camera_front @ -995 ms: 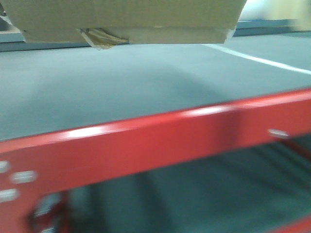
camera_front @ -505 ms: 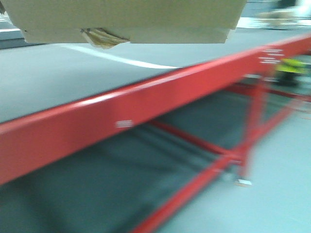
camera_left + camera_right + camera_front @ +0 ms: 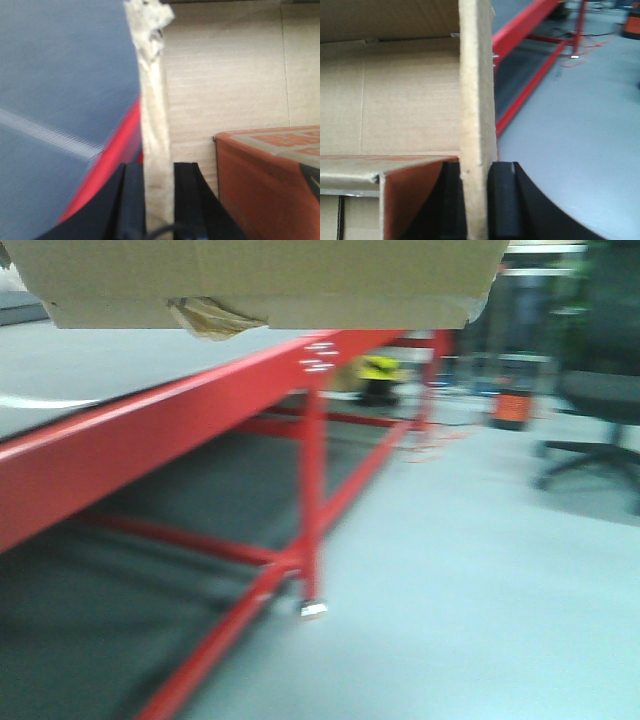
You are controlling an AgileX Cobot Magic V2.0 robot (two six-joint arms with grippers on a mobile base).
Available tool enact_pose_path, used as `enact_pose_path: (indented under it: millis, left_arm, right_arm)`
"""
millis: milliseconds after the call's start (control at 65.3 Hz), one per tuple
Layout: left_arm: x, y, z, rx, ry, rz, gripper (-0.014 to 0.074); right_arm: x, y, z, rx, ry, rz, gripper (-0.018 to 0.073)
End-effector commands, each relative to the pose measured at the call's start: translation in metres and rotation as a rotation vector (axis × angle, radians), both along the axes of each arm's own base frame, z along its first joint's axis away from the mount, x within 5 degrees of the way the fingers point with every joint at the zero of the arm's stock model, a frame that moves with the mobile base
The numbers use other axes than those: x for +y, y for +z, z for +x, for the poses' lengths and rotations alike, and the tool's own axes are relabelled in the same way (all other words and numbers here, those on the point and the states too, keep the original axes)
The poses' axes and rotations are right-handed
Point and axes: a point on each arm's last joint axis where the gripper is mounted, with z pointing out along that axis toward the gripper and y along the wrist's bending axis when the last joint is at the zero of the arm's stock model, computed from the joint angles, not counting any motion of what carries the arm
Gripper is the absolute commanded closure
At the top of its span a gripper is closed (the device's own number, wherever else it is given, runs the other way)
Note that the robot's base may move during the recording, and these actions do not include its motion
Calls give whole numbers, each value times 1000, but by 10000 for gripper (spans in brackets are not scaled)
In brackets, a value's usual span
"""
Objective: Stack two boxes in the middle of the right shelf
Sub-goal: 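Hold the box stack raised in both grippers while turning away from the table, then carry the box stack in both grippers to the steel shelf with blue bins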
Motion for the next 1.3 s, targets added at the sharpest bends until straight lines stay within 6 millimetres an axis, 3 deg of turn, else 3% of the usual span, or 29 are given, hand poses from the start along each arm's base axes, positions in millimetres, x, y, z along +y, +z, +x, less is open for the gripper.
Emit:
enact_pose_path:
  millis: [0, 1286]
  left_arm:
    - [3, 8, -2, -44, -1, 2, 708]
    - [3, 8, -2, -44, -1, 2, 708]
  right_arm:
    - [-2, 17, -5, -101, 13, 19, 712]
    - [-2, 17, -5, -101, 13, 19, 712]
